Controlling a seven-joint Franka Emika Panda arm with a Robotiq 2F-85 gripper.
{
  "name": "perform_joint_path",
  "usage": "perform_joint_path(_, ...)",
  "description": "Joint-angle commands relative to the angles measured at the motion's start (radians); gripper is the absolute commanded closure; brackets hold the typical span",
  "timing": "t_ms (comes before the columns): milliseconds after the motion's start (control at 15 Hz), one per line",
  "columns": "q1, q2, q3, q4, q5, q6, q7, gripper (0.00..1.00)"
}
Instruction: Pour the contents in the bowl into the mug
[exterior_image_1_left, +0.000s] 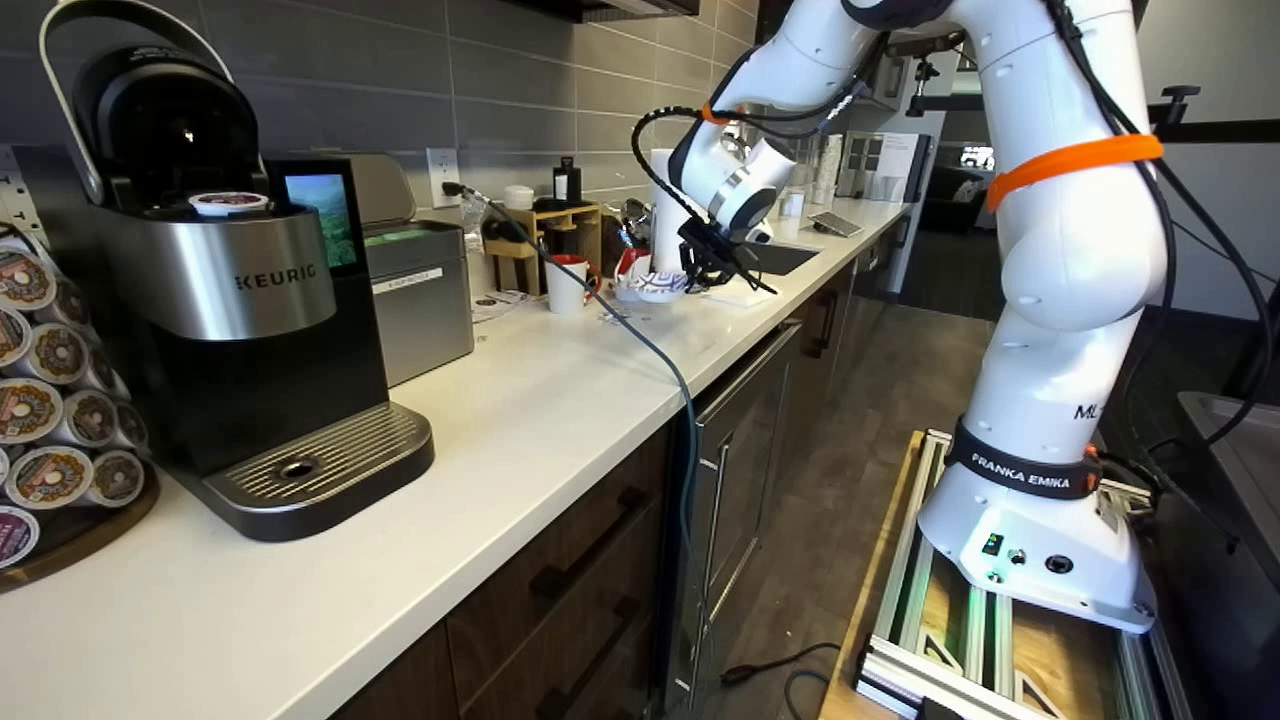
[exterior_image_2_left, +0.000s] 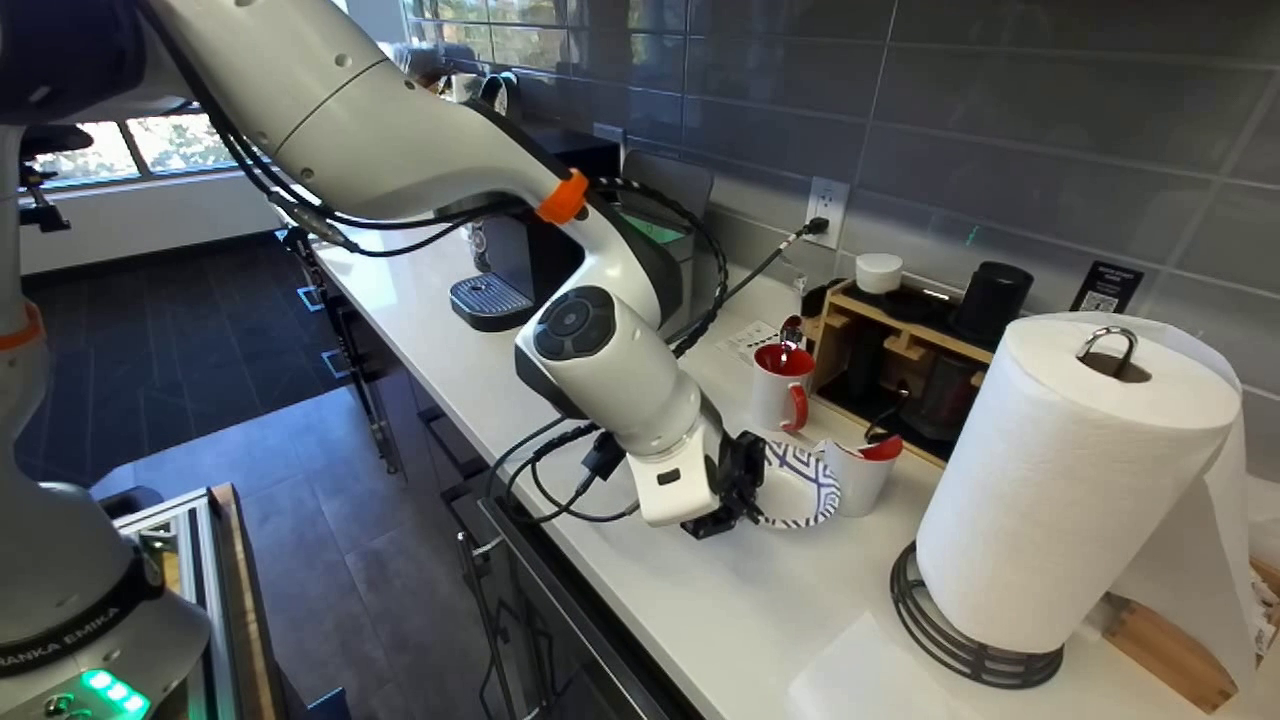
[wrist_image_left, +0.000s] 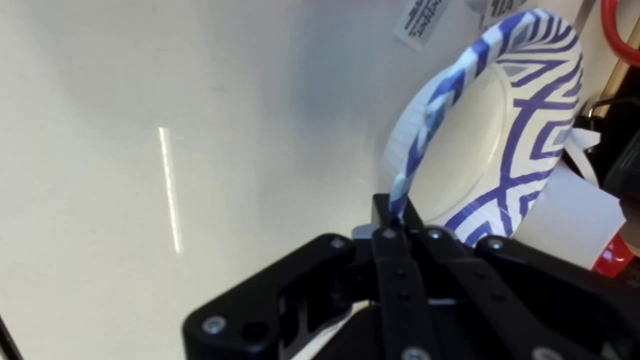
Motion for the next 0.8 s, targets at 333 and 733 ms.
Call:
perform_joint_path(333, -0.033, 0.083, 0.000, 0.113, -0.240, -0.088, 0.260, 0.99)
perform_joint_path(733, -0.076, 0.017, -0.012, 0.030, -0.191, -0.125, 0.152, 0.99)
